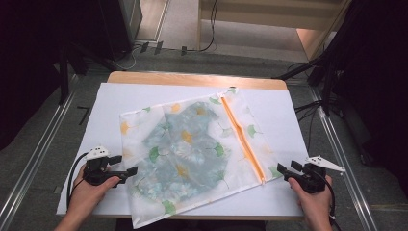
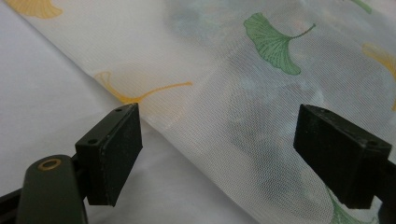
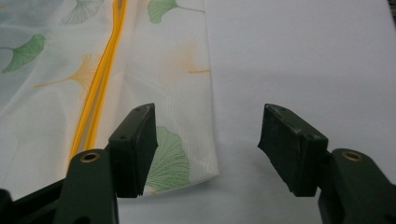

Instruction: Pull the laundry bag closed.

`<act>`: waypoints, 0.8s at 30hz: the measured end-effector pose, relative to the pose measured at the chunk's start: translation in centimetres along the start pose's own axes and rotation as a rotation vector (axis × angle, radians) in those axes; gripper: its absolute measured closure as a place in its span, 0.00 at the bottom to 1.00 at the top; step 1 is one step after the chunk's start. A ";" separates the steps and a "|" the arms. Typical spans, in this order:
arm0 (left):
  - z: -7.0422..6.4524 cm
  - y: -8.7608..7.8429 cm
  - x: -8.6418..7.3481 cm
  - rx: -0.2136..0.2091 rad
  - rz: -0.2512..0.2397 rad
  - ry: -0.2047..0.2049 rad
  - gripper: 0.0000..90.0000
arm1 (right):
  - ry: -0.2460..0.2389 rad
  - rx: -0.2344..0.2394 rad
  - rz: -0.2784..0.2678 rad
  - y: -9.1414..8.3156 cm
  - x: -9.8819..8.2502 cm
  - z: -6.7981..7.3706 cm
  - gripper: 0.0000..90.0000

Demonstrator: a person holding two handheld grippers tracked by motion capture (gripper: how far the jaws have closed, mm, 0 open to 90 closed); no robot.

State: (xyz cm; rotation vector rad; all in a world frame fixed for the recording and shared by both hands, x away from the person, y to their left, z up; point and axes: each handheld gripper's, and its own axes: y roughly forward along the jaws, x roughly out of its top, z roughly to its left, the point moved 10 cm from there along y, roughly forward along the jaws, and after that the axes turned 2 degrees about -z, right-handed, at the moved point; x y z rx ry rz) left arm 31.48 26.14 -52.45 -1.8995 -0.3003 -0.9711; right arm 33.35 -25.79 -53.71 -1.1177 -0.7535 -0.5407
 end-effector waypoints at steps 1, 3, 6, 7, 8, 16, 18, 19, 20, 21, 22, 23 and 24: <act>0.0 0.1 0.0 0.001 0.003 -0.001 0.17 | -0.003 0.003 0.010 0.1 -0.1 0.2 0.45; -0.3 0.4 -0.2 -0.010 0.015 -0.021 0.18 | -0.004 0.023 0.031 0.3 -0.4 0.7 0.51; -0.6 0.7 -0.3 0.007 0.029 -0.013 0.25 | 0.014 0.002 0.064 0.6 -0.8 0.6 0.52; -0.6 0.7 -0.3 0.007 0.029 -0.013 0.27 | 0.014 0.002 0.064 0.6 -0.8 0.6 0.52; -1.0 0.8 -0.3 -0.016 0.034 -0.011 0.30 | 0.019 0.002 0.077 0.7 -1.0 0.6 0.52; -1.6 1.0 -0.4 -0.052 0.035 0.028 0.60 | 0.003 0.012 0.080 0.8 -1.3 1.1 0.65; -1.8 1.1 -0.4 -0.060 0.037 0.029 0.66 | -0.009 0.018 0.080 0.8 -1.4 1.3 0.70; -1.8 1.1 -0.4 -0.058 0.040 0.033 0.70 | -0.014 0.023 0.082 0.8 -1.5 1.4 0.74; -1.8 1.1 -0.4 -0.057 0.039 0.031 0.73 | -0.010 0.034 0.087 0.8 -1.5 1.5 0.77; -1.7 1.0 -0.3 -0.061 0.038 0.030 0.77 | -0.017 0.043 0.088 0.8 -1.6 1.6 0.81; -1.7 1.0 -0.3 -0.065 0.038 0.025 0.80 | -0.020 0.047 0.093 0.8 -1.6 1.7 0.85; -1.6 0.9 -0.2 -0.074 0.032 0.019 0.89 | -0.031 0.074 0.100 0.8 -1.8 2.0 0.91; -1.6 0.9 -0.2 -0.074 0.032 0.019 0.92 | -0.031 0.074 0.100 0.8 -1.8 2.0 0.91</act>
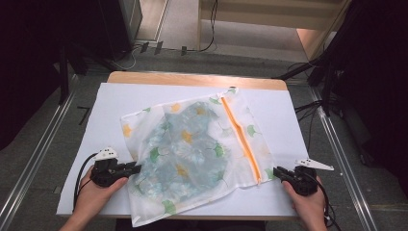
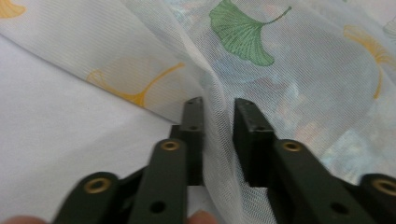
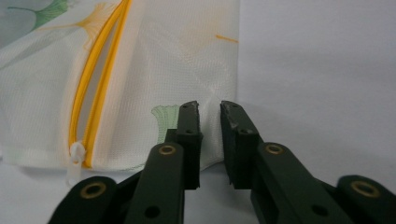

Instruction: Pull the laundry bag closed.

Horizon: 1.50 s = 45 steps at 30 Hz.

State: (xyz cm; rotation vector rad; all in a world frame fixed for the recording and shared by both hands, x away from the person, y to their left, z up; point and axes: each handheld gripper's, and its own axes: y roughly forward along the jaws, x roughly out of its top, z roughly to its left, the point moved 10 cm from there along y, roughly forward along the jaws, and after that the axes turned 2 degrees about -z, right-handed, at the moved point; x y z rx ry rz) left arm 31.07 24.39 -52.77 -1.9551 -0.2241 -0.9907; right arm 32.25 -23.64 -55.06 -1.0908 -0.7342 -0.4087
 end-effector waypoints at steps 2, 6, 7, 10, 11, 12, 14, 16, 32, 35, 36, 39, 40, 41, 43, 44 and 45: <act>0.1 -0.1 0.0 -0.006 0.002 -0.013 0.94 | -0.004 0.013 0.004 0.0 -0.1 0.2 0.96; 0.5 -0.1 0.4 0.017 0.000 -0.003 0.99 | -0.024 0.025 0.002 0.0 0.0 0.5 0.98; 0.6 -0.1 0.5 0.032 -0.005 -0.005 1.00 | -0.025 0.025 0.004 0.0 0.0 0.6 0.99; 1.2 0.1 0.8 0.058 -0.003 -0.006 1.00 | -0.036 0.041 0.007 -0.2 -0.1 0.9 0.99; 1.5 0.1 0.9 0.067 -0.001 -0.005 1.00 | -0.047 0.049 0.008 -0.2 -0.1 1.1 0.99; 1.8 0.2 1.0 0.077 -0.004 -0.008 1.00 | -0.056 0.052 0.010 -0.3 -0.2 1.2 0.99; 2.8 0.5 1.4 0.098 -0.009 -0.009 1.00 | -0.068 0.068 0.019 -0.3 -0.4 1.8 0.99; 3.6 0.7 1.7 0.122 -0.014 -0.010 1.00 | -0.078 0.081 0.025 -0.2 -0.6 2.3 0.99; 5.9 1.5 3.5 0.178 -0.047 -0.044 1.00 | -0.120 0.119 0.046 -1.3 -2.6 5.0 0.99; 6.2 1.6 3.6 0.177 -0.050 -0.063 1.00 | -0.136 0.129 0.052 -1.9 -3.2 5.7 0.99; 6.2 1.7 3.6 0.174 -0.052 -0.067 1.00 | -0.136 0.129 0.052 -1.9 -3.2 5.7 0.99; 6.4 1.6 3.6 0.175 -0.050 -0.068 1.00 | -0.137 0.135 0.056 -2.2 -3.7 6.0 0.99; 6.4 1.6 3.6 0.176 -0.051 -0.068 1.00 | -0.140 0.134 0.058 -2.3 -3.8 6.1 0.99; 6.3 1.5 3.6 0.180 -0.047 -0.060 1.00 | -0.143 0.132 0.062 -2.4 -3.9 6.1 1.00; 6.2 1.3 3.5 0.180 -0.041 -0.058 1.00 | -0.144 0.126 0.066 -2.6 -3.9 6.1 1.00; 6.1 1.2 3.4 0.179 -0.038 -0.059 1.00 | -0.146 0.125 0.061 -2.6 -3.9 6.0 1.00; 6.1 1.1 3.3 0.179 -0.040 -0.060 1.00 | -0.143 0.122 0.062 -2.7 -3.9 5.8 1.00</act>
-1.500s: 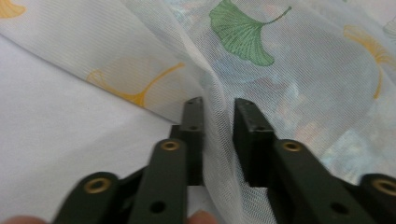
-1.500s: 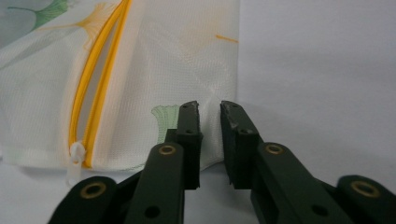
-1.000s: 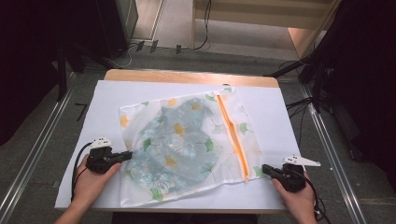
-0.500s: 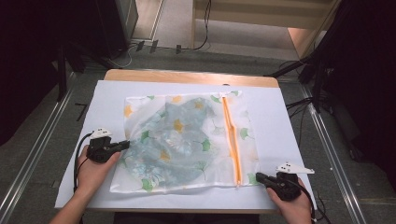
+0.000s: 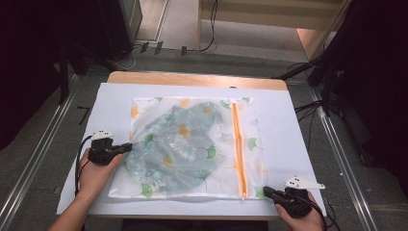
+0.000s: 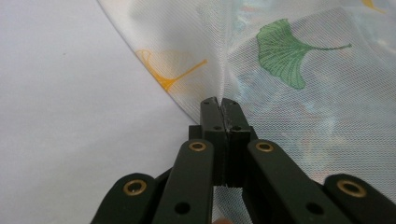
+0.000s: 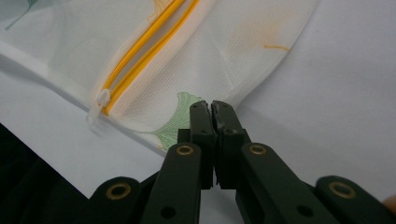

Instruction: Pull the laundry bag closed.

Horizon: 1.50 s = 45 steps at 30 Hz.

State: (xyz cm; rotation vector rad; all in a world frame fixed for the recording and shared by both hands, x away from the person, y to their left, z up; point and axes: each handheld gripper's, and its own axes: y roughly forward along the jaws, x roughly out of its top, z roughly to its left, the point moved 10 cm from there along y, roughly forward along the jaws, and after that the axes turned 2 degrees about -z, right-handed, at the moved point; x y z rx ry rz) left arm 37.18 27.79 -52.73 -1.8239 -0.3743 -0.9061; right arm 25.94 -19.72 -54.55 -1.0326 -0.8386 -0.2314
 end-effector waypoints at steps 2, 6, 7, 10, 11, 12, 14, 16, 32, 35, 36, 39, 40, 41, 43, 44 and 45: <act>0.0 -0.2 -0.2 0.000 -0.002 0.000 1.00 | 0.014 0.005 0.003 -0.2 -0.1 -0.3 1.00; 0.1 -0.5 -0.5 0.004 -0.003 -0.007 1.00 | 0.020 0.016 0.005 -0.2 -0.1 -0.3 1.00; 0.2 -0.5 -0.5 0.009 -0.004 -0.010 1.00 | 0.009 0.014 0.008 -0.2 -0.1 -0.2 1.00; 0.3 -0.6 -0.5 0.015 -0.008 -0.007 1.00 | -0.018 0.017 0.018 -0.1 0.0 0.2 1.00; 0.3 -0.6 -0.5 0.014 -0.013 -0.008 1.00 | -0.025 0.019 0.018 -0.2 0.0 0.3 1.00; 0.3 -0.7 -0.5 0.007 -0.017 -0.011 1.00 | -0.020 0.021 0.019 -0.3 -0.2 0.4 1.00; 0.4 -0.8 -0.6 0.008 -0.031 -0.012 0.97 | -0.017 0.022 0.013 -0.4 -0.2 0.4 0.98; 0.5 -1.1 -0.4 0.020 -0.059 -0.007 0.80 | -0.003 0.018 -0.014 -0.5 -0.1 0.0 0.86; -4.5 -4.2 1.1 -0.015 -0.178 0.043 0.87 | 0.010 0.018 -0.221 -1.7 3.0 0.0 0.85; -6.7 -3.5 0.7 -0.080 -0.144 0.077 0.94 | -0.005 0.037 -0.202 -1.1 3.0 0.7 0.91; -7.4 -3.2 0.6 -0.103 -0.135 0.087 0.96 | -0.008 0.047 -0.192 -0.9 3.0 1.0 0.93; -9.6 -2.5 0.3 -0.154 -0.111 0.106 1.00 | -0.044 0.073 -0.156 -0.1 3.0 2.4 1.00; -10.5 -2.1 0.1 -0.175 -0.101 0.107 1.00 | -0.054 0.081 -0.146 0.2 2.9 2.8 1.00; -11.4 -1.7 -0.1 -0.190 -0.089 0.116 1.00 | -0.054 0.081 -0.146 0.2 2.9 2.8 1.00; -13.8 -0.7 -0.7 -0.228 -0.058 0.151 1.00 | -0.073 0.094 -0.122 0.7 2.8 3.5 1.00; -14.8 -0.3 -1.0 -0.243 -0.046 0.167 1.00 | -0.083 0.102 -0.105 1.1 2.7 3.9 1.00; -15.9 0.1 -1.3 -0.260 -0.032 0.182 1.00 | -0.091 0.108 -0.098 1.3 2.6 4.2 1.00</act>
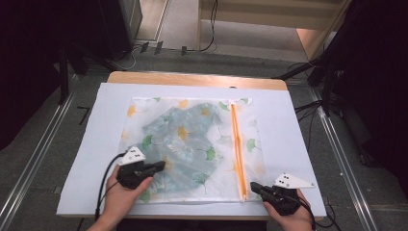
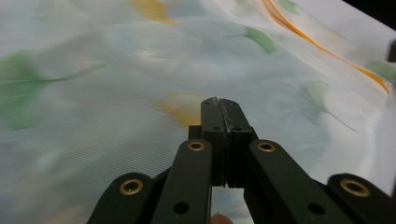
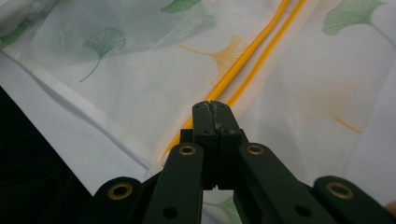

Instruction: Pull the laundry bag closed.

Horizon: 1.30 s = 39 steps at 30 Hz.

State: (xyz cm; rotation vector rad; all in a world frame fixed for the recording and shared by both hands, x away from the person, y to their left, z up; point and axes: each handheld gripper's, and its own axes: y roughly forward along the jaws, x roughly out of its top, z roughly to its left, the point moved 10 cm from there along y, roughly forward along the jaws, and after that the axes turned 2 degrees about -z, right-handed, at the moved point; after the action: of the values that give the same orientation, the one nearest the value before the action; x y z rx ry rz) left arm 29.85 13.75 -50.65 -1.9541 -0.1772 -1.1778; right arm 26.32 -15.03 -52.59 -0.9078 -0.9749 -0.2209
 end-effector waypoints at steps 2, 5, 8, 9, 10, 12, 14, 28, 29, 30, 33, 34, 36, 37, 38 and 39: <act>-1.8 1.2 -0.1 -0.037 0.021 0.023 0.99 | -0.015 0.017 0.031 0.6 -0.4 0.7 1.00; -4.2 2.7 0.0 -0.088 0.035 0.049 0.99 | -0.021 0.028 0.052 0.8 -0.7 0.9 1.00; -6.2 4.2 -0.2 -0.130 0.059 0.065 0.99 | -0.013 0.034 0.084 1.1 -1.2 0.9 1.00; -6.9 4.8 -0.3 -0.143 0.062 0.073 0.99 | -0.011 0.037 0.094 1.3 -1.5 0.9 1.00; -7.6 5.4 -0.4 -0.155 0.066 0.079 0.99 | -0.015 0.033 0.110 1.4 -1.7 0.8 1.00; -9.0 6.7 -0.7 -0.173 0.085 0.084 0.99 | -0.015 0.034 0.123 1.7 -2.0 0.7 1.00; -10.4 7.9 -0.5 -0.191 0.090 0.084 0.99 | -0.011 0.038 0.126 1.7 -1.9 0.7 1.00; -14.5 11.6 -0.9 -0.213 0.139 0.134 1.00 | -0.019 0.082 0.043 0.6 -0.8 1.8 0.98; -14.5 11.6 -0.9 -0.213 0.139 0.134 1.00 | -0.019 0.082 0.043 0.6 -0.8 1.8 0.98; -14.5 11.6 -1.0 -0.220 0.139 0.129 1.00 | -0.020 0.087 0.048 0.6 -0.9 1.9 0.96; -14.5 11.6 -1.0 -0.214 0.131 0.131 1.00 | -0.051 0.061 0.077 0.7 -1.5 1.9 0.97; -14.5 11.6 -1.0 -0.214 0.131 0.131 1.00 | -0.051 0.061 0.077 0.7 -1.5 1.9 0.97; -14.5 11.6 -1.0 -0.226 0.134 0.121 1.00 | -0.059 0.060 0.069 0.6 -1.4 1.9 0.99; -14.5 11.6 -1.0 -0.231 0.137 0.110 1.00 | -0.073 0.050 0.051 0.5 -1.2 1.8 1.00; -14.4 11.6 -1.0 -0.234 0.143 0.107 1.00 | -0.075 0.052 0.035 0.5 -1.0 1.8 1.00; -14.4 11.6 -1.0 -0.236 0.141 0.105 1.00 | -0.069 0.051 0.027 0.5 -0.8 1.8 1.00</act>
State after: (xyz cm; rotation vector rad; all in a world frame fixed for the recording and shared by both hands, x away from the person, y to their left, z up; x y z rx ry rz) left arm 25.47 -3.73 -54.97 -2.0625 0.1586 -1.2494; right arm 25.00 -13.50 -53.05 -0.8857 -1.0276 -0.1420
